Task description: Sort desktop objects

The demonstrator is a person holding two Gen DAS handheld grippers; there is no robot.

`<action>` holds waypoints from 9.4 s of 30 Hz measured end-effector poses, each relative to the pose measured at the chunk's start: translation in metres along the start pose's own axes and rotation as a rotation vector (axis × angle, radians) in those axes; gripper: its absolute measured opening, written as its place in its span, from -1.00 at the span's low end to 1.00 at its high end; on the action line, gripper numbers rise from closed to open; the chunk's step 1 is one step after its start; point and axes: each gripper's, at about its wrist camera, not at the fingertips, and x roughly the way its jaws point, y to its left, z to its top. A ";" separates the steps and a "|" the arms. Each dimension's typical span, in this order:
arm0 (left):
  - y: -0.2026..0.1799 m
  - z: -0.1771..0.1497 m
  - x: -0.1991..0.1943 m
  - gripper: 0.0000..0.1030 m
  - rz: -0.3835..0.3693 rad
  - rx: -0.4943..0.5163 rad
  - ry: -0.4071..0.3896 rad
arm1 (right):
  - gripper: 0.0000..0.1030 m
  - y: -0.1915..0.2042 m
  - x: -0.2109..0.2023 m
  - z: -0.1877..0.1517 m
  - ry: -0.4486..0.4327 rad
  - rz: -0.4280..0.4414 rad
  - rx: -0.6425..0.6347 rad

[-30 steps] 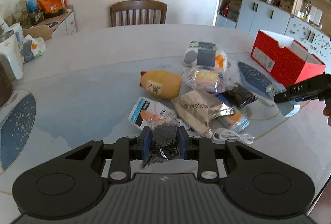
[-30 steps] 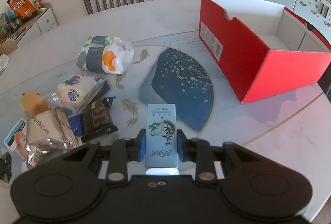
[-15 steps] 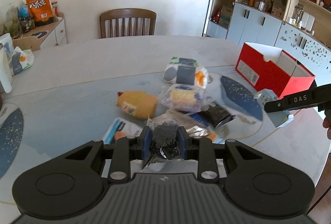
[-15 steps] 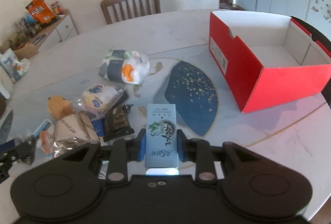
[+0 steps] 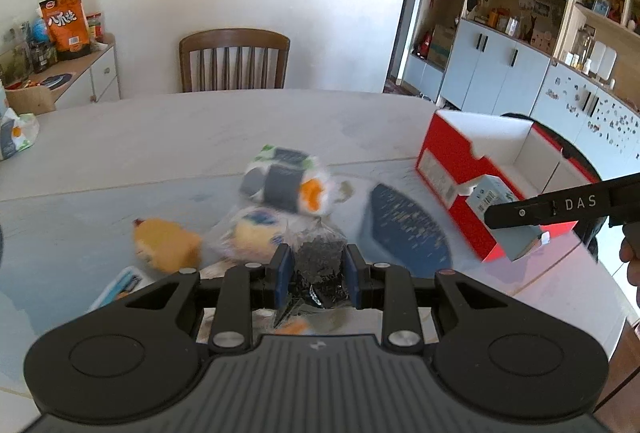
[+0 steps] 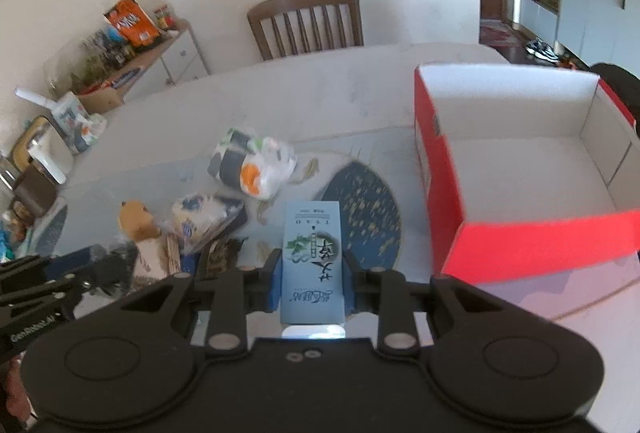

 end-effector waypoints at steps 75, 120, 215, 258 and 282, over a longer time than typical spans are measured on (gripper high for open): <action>-0.286 0.078 0.273 -0.47 -0.258 0.598 0.467 | -0.46 -0.246 0.071 0.042 0.178 -0.201 -0.006; -0.254 0.101 0.213 0.13 -0.262 0.447 0.317 | 0.05 -0.235 0.027 0.045 0.128 -0.099 0.020; 0.166 -0.008 0.048 0.94 0.121 -0.041 0.126 | 0.55 0.099 0.104 -0.021 0.058 0.008 -0.231; 0.148 -0.030 0.089 0.31 0.002 0.079 0.207 | -0.02 0.113 0.146 -0.028 0.125 0.036 -0.306; 0.161 -0.036 0.062 -0.12 0.003 -0.032 0.189 | -0.38 0.107 0.119 -0.049 0.115 0.046 -0.311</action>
